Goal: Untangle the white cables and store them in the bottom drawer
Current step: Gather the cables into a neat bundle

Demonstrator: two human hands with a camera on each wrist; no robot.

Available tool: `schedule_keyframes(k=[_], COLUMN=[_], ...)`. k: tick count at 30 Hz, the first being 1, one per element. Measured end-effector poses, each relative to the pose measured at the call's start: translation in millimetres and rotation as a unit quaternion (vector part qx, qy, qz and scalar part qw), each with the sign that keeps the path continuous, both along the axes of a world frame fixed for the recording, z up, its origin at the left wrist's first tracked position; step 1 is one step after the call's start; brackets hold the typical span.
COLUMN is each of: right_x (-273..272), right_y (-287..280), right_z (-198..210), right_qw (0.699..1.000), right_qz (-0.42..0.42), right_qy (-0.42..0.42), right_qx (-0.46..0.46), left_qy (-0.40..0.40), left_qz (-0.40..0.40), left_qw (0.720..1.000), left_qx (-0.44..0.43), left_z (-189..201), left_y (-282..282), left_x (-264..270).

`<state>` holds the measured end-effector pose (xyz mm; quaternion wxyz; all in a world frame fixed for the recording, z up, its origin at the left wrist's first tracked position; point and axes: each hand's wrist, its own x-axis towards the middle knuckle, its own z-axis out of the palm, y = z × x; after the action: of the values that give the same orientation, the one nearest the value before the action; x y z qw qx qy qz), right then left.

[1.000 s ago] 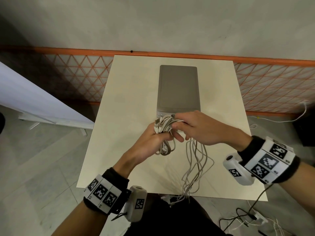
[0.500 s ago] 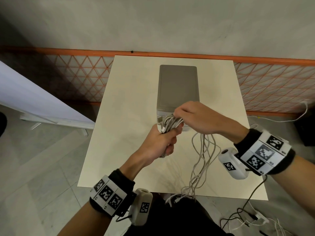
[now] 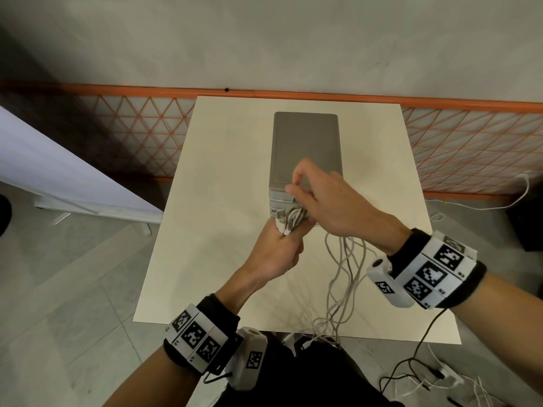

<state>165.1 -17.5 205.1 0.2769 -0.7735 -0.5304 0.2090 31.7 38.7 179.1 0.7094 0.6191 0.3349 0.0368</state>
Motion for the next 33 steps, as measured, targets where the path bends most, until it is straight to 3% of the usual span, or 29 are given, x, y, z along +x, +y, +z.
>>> schedule_keyframes(k=[6,13,19,23,27,31,33], right_x=[-14,-40,-52,-62,-67,-67,-68], right_y=[-14,-22,-18,-18,-18,-15,-19], right_z=[-17,-41,-39,-37,-32,-40,-40], right_qw=[0.980,0.960,0.991,0.998,0.998,0.996,0.999], right_qz=[-0.074,-0.112,-0.080,-0.012,0.002,0.027,0.010], right_qy=[0.159,0.225,0.060,-0.046,-0.041,-0.083,-0.018], right_qx=[0.093,0.121,0.090,0.040,-0.045,-0.006,0.031], left_qy=[-0.077,-0.094,-0.037,-0.011,-0.006,-0.009,-0.026], left_qz=[0.143,0.221,0.184,0.159,0.144,0.204,0.245], left_qw=[0.983,0.959,0.982,0.987,0.986,0.975,0.966], left_qx=[-0.081,-0.147,-0.012,-0.029,-0.089,-0.086,-0.074], left_z=[4,4,0,-3,-5,-5,-6], left_y=[16,19,16,13,13,10,13], left_x=[-2,-3,-1,4,4,4,5])
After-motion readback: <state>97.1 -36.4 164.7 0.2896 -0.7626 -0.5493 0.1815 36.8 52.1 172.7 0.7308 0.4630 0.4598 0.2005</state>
